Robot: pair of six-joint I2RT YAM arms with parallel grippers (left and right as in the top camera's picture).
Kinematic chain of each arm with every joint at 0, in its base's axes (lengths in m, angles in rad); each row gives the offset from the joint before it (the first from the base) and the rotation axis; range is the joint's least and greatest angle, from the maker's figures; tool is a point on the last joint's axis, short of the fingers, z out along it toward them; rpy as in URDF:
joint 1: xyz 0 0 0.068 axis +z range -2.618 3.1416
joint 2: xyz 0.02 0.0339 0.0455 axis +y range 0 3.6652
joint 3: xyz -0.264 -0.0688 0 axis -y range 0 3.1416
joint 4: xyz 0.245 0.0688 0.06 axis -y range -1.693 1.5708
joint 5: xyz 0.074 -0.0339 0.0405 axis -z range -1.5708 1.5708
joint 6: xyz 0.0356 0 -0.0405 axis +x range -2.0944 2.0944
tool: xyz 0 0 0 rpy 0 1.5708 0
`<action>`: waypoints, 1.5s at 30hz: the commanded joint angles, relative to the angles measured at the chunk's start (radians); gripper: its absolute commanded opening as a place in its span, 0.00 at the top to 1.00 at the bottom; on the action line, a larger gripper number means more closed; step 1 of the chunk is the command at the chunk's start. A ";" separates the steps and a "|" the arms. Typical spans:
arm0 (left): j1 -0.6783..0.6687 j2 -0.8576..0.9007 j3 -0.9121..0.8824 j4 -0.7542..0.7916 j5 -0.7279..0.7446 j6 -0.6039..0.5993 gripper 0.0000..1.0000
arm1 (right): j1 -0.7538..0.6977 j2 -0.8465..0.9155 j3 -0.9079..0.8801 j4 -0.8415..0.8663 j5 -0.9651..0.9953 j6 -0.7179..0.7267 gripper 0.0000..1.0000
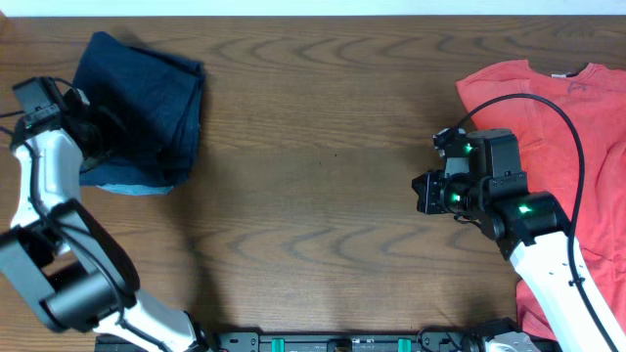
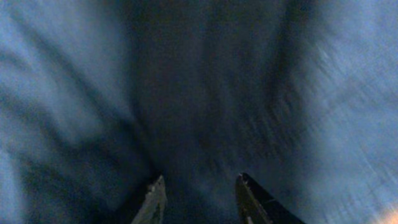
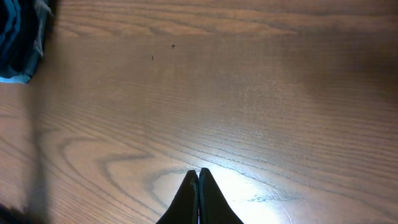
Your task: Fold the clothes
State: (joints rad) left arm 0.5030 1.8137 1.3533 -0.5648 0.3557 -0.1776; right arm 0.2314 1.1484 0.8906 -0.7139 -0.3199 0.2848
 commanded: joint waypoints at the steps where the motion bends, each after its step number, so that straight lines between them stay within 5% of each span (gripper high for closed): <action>1: -0.016 -0.130 0.059 -0.058 0.113 0.120 0.56 | 0.019 -0.041 0.064 -0.003 0.050 -0.013 0.99; 12: -0.281 -0.563 0.065 -0.234 0.124 0.398 0.44 | 0.132 -0.224 0.255 -0.062 0.241 -0.020 0.94; 17: -0.393 -0.743 0.064 -0.395 0.025 0.398 0.24 | 0.142 -0.315 0.272 -0.134 0.241 -0.050 0.90; 19: -0.406 -0.800 0.064 -0.449 -0.049 0.397 0.02 | 0.142 -0.348 0.272 -0.185 0.242 -0.094 0.86; 21: -0.406 -0.842 0.064 -0.471 -0.059 0.397 0.02 | 0.142 -0.368 0.272 -0.215 0.242 -0.121 0.75; 23: -0.406 -0.881 0.064 -0.491 -0.059 0.398 0.02 | 0.142 -0.385 0.272 -0.233 0.241 -0.126 0.54; 24: -0.406 -0.893 0.064 -0.506 -0.058 0.397 0.02 | 0.142 -0.390 0.272 -0.238 0.241 -0.126 0.37; 25: -0.406 -0.904 0.064 -0.517 -0.057 0.397 0.02 | 0.142 -0.393 0.272 -0.245 0.241 -0.125 0.01; 45: -0.406 -0.918 0.064 -0.546 -0.051 0.386 0.02 | 0.142 -0.395 0.272 -0.301 0.211 -0.118 0.01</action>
State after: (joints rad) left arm 0.1009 0.8959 1.4048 -1.1049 0.3103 0.2073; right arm 0.3599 0.7563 1.1511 -1.0035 -0.0982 0.1745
